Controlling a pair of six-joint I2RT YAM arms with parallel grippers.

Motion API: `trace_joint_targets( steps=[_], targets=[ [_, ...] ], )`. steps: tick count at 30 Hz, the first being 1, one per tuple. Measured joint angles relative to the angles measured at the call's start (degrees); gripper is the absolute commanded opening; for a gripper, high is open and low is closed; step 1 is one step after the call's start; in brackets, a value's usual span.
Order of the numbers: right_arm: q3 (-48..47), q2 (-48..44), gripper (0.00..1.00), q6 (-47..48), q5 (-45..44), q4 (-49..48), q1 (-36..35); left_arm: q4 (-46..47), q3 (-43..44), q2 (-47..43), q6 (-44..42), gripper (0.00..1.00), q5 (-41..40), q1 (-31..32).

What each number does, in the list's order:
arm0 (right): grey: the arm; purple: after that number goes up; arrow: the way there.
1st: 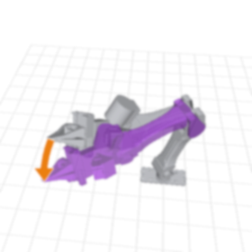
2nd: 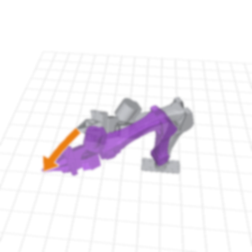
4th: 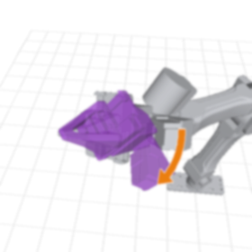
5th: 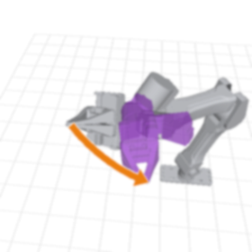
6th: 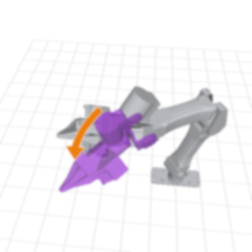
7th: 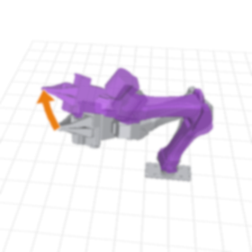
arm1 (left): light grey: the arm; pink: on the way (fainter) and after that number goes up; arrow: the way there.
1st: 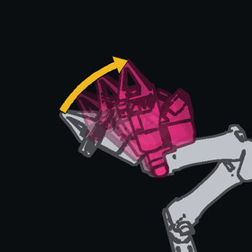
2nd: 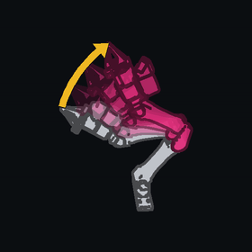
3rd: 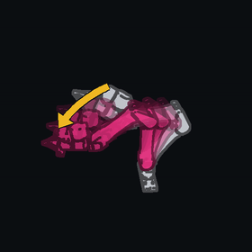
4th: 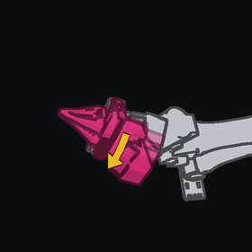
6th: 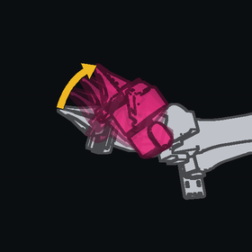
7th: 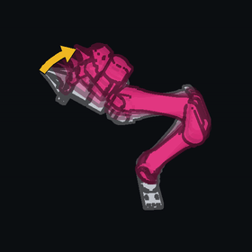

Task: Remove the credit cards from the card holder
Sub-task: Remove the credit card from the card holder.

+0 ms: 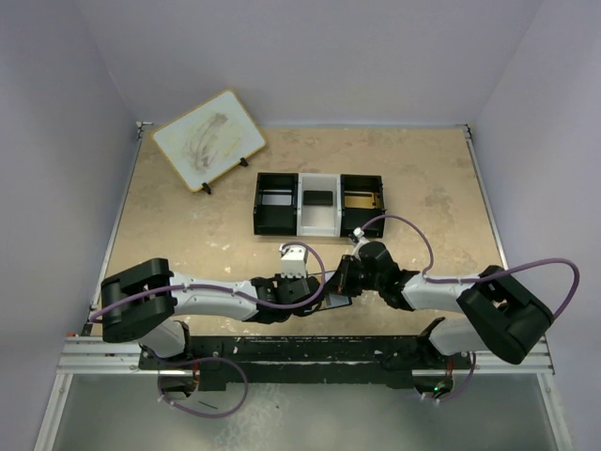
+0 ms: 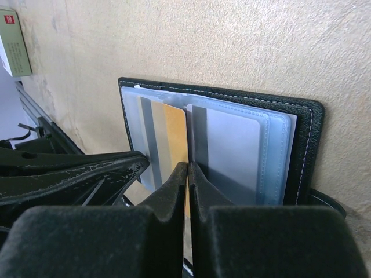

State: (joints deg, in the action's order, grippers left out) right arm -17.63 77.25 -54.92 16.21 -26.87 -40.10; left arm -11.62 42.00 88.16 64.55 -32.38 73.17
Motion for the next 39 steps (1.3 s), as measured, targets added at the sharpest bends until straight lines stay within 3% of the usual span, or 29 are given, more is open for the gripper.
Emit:
trace_joint_targets(
  steps=[9,13,18,22,34,39],
  targets=[
    [0.1,0.0,0.19,-0.5,0.5,-1.2,0.0,-0.2,0.0,0.0,0.9,0.00,-0.6,0.0],
    [0.3,1.3,0.16,-0.6,1.7,-3.8,0.0,-0.2,0.0,0.0,1.0,0.00,-0.7,0.0],
    [0.3,4.7,0.03,-0.6,4.2,-6.9,0.3,-0.5,0.0,0.0,1.1,0.00,-0.9,0.0],
    [0.3,4.8,0.00,-0.9,4.4,-7.3,0.5,-0.9,0.0,0.0,1.4,0.00,-1.2,0.0],
    [0.3,-3.7,0.03,0.2,1.1,0.2,1.1,-1.3,0.0,-0.1,2.3,0.00,-1.9,0.0],
    [-0.4,-2.1,0.14,1.2,1.3,1.3,1.2,-1.3,0.0,-0.1,2.3,0.00,-1.9,0.0]
  ],
)
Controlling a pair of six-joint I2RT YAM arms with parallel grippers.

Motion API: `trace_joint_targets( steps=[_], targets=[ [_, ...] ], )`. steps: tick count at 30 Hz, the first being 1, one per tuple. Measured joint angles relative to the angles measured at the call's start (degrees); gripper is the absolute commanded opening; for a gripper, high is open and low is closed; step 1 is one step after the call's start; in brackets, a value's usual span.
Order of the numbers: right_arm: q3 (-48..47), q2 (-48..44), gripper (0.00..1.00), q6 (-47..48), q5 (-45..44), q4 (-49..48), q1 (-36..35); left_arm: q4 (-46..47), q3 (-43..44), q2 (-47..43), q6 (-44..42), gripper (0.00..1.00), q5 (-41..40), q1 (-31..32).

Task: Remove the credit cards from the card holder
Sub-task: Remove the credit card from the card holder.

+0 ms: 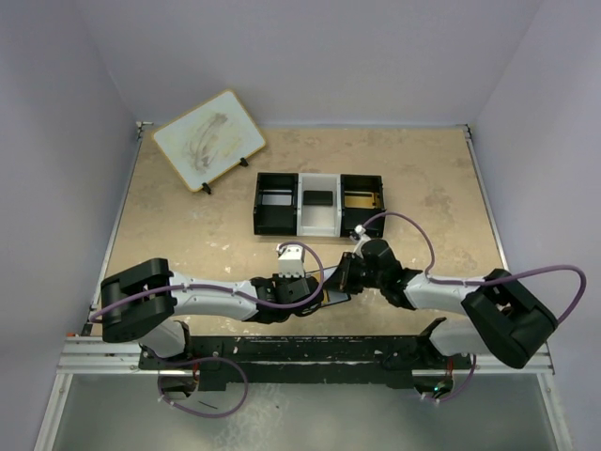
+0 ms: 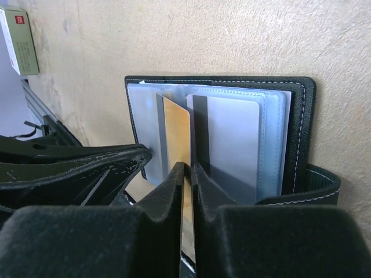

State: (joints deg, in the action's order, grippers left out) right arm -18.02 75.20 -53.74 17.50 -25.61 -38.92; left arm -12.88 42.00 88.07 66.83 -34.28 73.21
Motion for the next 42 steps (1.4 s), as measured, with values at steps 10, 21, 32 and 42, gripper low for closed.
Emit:
trace_joint_targets(
  steps=[10,21,32,42],
  targets=[
    [-0.1,1.7,0.27,-0.1,3.3,-3.0,0.0,0.1,0.0,0.1,0.0,0.00,0.0,0.0],
    [-0.1,7.5,0.25,-1.4,8.0,-10.7,0.1,0.1,0.0,0.2,0.0,0.00,0.0,0.0],
    [1.6,9.1,0.05,-3.8,9.8,-15.5,0.3,0.2,0.0,0.2,0.0,0.00,0.0,0.0],
    [1.6,5.0,0.11,-2.4,8.8,-11.3,0.4,0.6,0.0,0.3,0.0,0.00,0.0,0.0]
  ],
)
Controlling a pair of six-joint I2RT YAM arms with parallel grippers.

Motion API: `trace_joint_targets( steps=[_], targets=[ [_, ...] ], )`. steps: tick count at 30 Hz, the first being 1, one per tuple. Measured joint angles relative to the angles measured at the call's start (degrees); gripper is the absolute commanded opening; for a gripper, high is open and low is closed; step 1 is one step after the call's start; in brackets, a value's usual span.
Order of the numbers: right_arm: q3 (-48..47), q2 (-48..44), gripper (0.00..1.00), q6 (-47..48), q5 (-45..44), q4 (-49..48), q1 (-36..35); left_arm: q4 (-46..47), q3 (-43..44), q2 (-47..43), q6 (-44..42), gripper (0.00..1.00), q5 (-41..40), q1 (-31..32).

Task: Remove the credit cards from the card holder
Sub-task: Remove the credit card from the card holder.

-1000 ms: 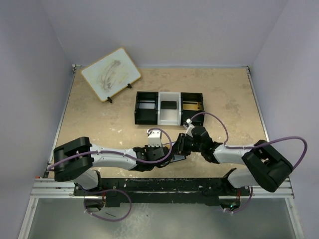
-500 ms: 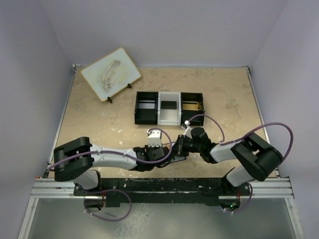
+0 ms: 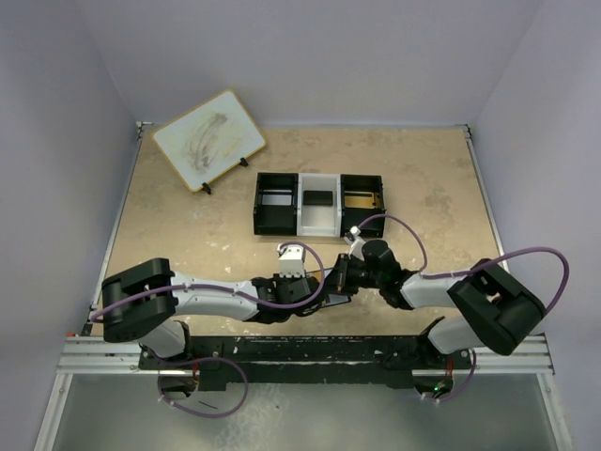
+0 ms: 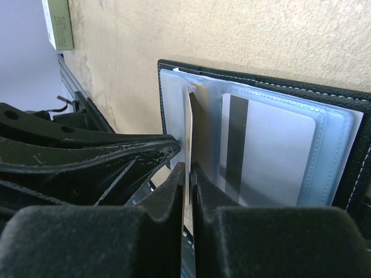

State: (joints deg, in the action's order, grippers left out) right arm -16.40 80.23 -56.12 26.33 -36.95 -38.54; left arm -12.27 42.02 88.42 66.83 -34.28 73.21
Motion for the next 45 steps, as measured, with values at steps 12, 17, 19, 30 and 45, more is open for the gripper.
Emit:
trace_joint_targets(
  steps=[12,17,19,30,45],
  targets=[
    [0.7,4.6,0.05,-2.1,1.3,-5.2,0.0,0.4,0.4,0.5,0.0,0.00,0.0,0.0],
    [0.9,3.5,0.04,-2.7,0.8,-4.8,0.0,0.4,0.4,0.5,0.0,0.00,0.0,0.0],
    [1.0,2.1,0.04,-2.7,0.0,-3.7,0.0,0.5,0.4,0.5,0.0,0.00,0.1,0.0],
    [0.8,-6.4,0.00,-1.1,-5.9,6.6,0.0,0.5,0.4,0.5,0.0,0.00,0.1,0.0],
    [0.6,-22.8,0.00,6.5,-14.6,15.1,0.0,1.9,-1.6,-2.2,-2.1,0.39,1.2,0.0]
  ],
)
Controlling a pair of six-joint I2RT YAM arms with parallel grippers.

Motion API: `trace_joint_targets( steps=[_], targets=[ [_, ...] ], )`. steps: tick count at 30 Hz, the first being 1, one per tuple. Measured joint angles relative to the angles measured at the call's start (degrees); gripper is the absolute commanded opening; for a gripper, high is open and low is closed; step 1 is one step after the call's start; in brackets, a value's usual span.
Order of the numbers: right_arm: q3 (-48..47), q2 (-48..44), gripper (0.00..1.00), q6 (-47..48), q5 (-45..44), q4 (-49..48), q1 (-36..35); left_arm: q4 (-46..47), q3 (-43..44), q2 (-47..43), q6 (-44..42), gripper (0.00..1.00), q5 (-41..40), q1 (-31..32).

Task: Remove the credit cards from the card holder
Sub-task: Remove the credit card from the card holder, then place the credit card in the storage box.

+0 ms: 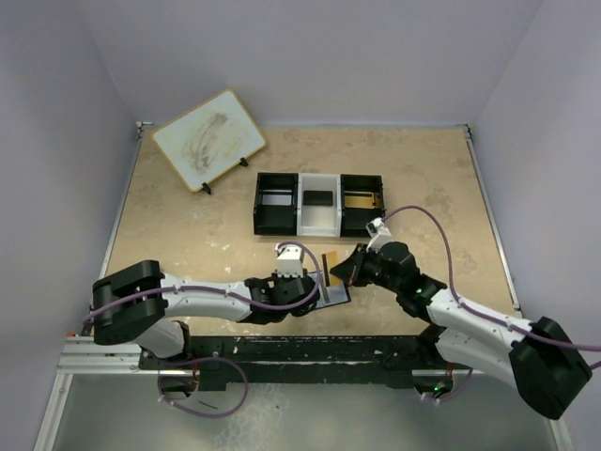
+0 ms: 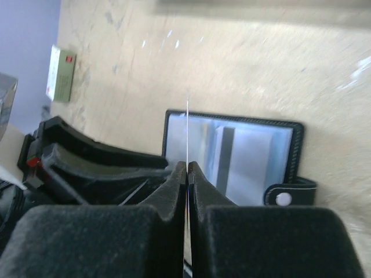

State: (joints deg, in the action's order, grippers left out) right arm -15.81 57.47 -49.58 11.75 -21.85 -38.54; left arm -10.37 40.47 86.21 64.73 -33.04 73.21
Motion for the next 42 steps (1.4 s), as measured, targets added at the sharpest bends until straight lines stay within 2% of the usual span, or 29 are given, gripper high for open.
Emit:
trace_joint_targets(
  steps=[2,5,8,10,14,18,21,29,34,38,42],
  targets=[
    [-0.4,-3.3,0.00,1.9,-3.4,2.6,0.0,-0.1,-0.4,-1.3,-0.7,0.48,0.0,0.0],
    [-1.0,-9.6,0.00,4.8,-11.3,5.6,0.0,-0.8,-0.3,-3.6,-2.3,0.51,0.0,0.0],
    [-1.0,-15.6,0.00,6.5,-20.6,7.3,0.0,-5.4,2.0,-4.1,-4.0,0.52,-0.9,0.1],
    [-1.3,-18.5,0.00,7.6,-28.2,8.7,0.0,-8.2,3.7,-4.1,-4.7,0.57,-2.3,0.1],
    [-4.0,-17.9,0.00,12.3,-41.4,9.8,0.3,-15.9,8.1,-4.1,-6.9,0.59,-8.1,0.0],
    [-8.1,-12.4,0.00,17.5,-46.4,9.5,2.0,-20.9,11.2,-4.4,-8.5,0.62,-12.2,-1.6],
    [-9.3,-8.9,0.00,20.6,-44.5,8.9,6.1,-23.3,11.6,-6.3,-10.0,0.63,-13.2,-6.1],
    [-14.5,-4.8,0.00,27.3,-28.6,7.9,22.6,-27.0,12.5,-17.9,-19.4,0.66,-12.5,-22.3],
    [-18.7,-0.4,0.00,27.3,-17.8,3.5,33.9,-27.9,14.5,-23.4,-29.0,0.67,-12.0,-36.2],
    [-19.2,2.2,0.00,29.8,-13.6,-0.4,35.6,-26.6,13.3,-27.1,-33.3,0.68,-9.3,-48.2],
    [-21.2,4.9,0.00,42.7,-11.6,-2.4,33.4,-25.1,10.3,-29.7,-34.1,0.68,-8.1,-50.0]
  ],
)
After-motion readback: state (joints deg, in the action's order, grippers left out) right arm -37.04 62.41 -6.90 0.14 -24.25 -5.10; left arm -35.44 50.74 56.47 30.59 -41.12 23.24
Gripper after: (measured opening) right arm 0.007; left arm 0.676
